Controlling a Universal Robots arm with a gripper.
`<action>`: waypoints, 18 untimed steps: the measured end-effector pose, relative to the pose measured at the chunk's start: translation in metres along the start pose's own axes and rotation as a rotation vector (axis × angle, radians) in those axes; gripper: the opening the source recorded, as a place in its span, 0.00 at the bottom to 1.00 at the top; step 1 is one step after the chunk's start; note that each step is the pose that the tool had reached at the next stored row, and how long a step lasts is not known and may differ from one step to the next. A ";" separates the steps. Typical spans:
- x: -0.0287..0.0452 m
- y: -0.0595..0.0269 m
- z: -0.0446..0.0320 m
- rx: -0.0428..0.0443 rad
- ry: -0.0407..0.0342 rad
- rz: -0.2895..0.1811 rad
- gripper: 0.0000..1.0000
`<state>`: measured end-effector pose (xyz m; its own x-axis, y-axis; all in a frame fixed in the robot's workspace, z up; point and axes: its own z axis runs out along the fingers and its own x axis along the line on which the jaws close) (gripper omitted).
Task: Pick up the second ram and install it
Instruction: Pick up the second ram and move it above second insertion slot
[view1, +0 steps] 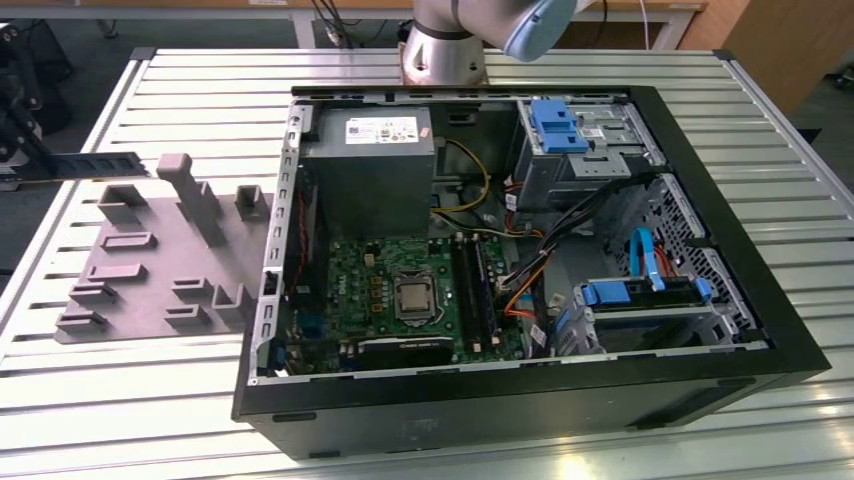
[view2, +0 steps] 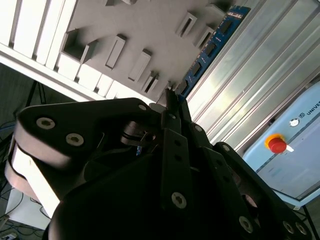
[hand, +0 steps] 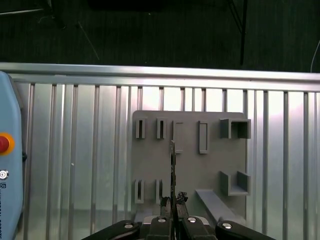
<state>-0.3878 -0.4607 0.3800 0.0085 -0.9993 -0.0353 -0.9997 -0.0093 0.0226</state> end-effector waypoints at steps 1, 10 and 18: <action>0.0000 -0.0005 0.0000 0.0000 -0.0001 0.000 0.14; 0.0000 -0.0058 -0.0001 0.0000 0.0000 0.000 0.14; 0.0001 -0.0109 -0.0003 0.0000 0.0000 0.000 0.14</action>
<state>-0.3769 -0.4607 0.3801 0.0085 -0.9993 -0.0353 -0.9997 -0.0093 0.0226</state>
